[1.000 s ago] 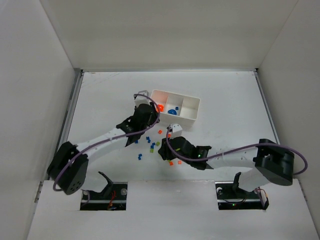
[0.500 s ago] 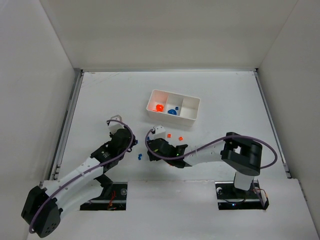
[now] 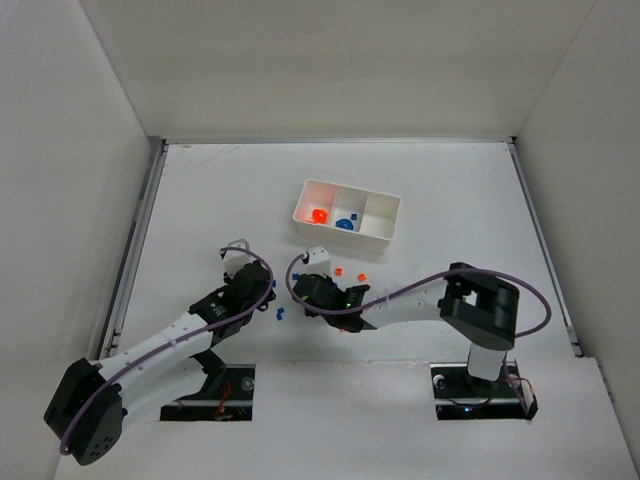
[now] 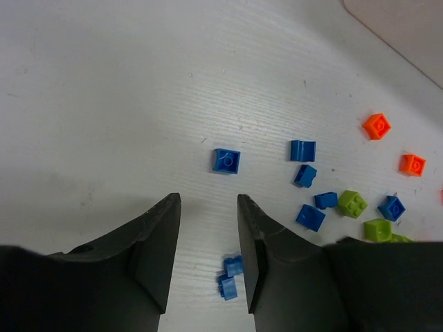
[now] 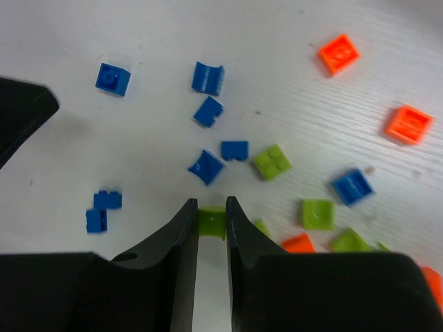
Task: Sort the legos into containers by color
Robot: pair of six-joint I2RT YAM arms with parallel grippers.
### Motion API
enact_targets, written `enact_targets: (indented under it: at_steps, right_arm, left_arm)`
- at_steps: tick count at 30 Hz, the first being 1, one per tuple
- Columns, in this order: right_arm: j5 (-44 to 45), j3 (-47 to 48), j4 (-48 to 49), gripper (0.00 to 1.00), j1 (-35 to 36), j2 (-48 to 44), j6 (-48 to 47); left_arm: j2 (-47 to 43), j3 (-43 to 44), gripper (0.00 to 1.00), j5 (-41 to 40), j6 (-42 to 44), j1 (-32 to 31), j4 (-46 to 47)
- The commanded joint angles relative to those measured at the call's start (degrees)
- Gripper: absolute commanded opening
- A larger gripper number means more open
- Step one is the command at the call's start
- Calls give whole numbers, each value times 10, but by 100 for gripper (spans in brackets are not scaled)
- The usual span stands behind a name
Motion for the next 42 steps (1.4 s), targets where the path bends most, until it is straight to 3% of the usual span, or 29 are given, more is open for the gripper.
enact_targets:
  at_steps: [1,8,12,18,21,26,32,38,42]
  right_arm:
    - [6,-38,-10,17,-8,-157,-29]
    - [-20,-66,26,18,-203,-274,-112]
    - [-47,-55,52,18,-302,-242,-124]
    - [-69,-30,71,19,-356,-175,-128]
    - [-70,-25,77,21,-366,-159,-123]
    - [-60,-30,74,48,-357,-174,-128]
    - [-63,-69,77,48,-322,-229,-121]
    - [-77,-127,77,41,-233,-270,-112]
    - [-74,-152,76,41,-174,-272,-95]
  left_arm:
    - [28,13,36,0,-3,-2,51]
    - [69,15,36,6,8,-9,80]
    - [91,14,36,8,9,-12,104]
    - [107,14,36,-6,16,-14,111]
    - [113,14,36,-8,20,-13,112]
    - [134,13,35,-8,21,-9,125]
    - [164,20,34,-7,27,-7,144]
    - [205,30,32,-14,44,7,169]
    - [237,40,20,-5,52,9,179]
